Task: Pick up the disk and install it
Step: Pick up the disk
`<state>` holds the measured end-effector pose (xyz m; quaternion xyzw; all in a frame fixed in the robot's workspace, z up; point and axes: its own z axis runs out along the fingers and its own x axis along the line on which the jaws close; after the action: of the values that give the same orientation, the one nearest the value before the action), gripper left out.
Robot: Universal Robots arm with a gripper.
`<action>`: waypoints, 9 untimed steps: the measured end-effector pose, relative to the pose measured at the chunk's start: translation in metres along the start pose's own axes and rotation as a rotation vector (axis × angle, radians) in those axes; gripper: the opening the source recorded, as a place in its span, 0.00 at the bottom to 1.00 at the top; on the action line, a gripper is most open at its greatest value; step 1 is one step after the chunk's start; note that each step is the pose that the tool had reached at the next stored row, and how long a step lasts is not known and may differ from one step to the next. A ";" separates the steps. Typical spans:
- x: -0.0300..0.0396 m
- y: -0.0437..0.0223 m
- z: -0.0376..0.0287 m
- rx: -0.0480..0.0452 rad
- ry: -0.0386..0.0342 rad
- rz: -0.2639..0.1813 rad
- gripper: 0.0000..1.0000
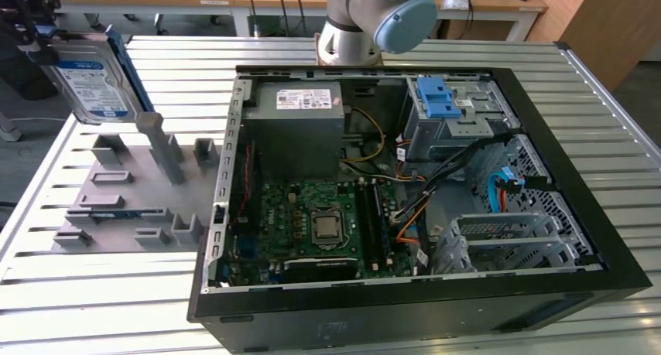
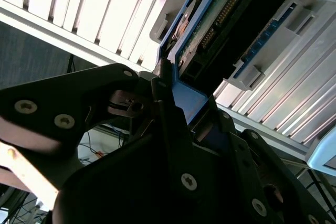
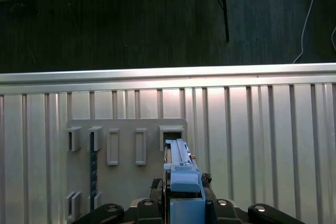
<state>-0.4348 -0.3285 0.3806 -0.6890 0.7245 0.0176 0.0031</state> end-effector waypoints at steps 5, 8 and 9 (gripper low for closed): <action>-0.0001 0.0000 -0.0018 0.0000 0.0000 0.000 0.37; -0.0001 0.0001 -0.0030 -0.0001 0.0000 0.000 0.37; -0.0001 0.0001 -0.0033 0.0000 0.0000 0.000 0.37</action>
<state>-0.4348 -0.3285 0.3839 -0.6890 0.7245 0.0176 0.0031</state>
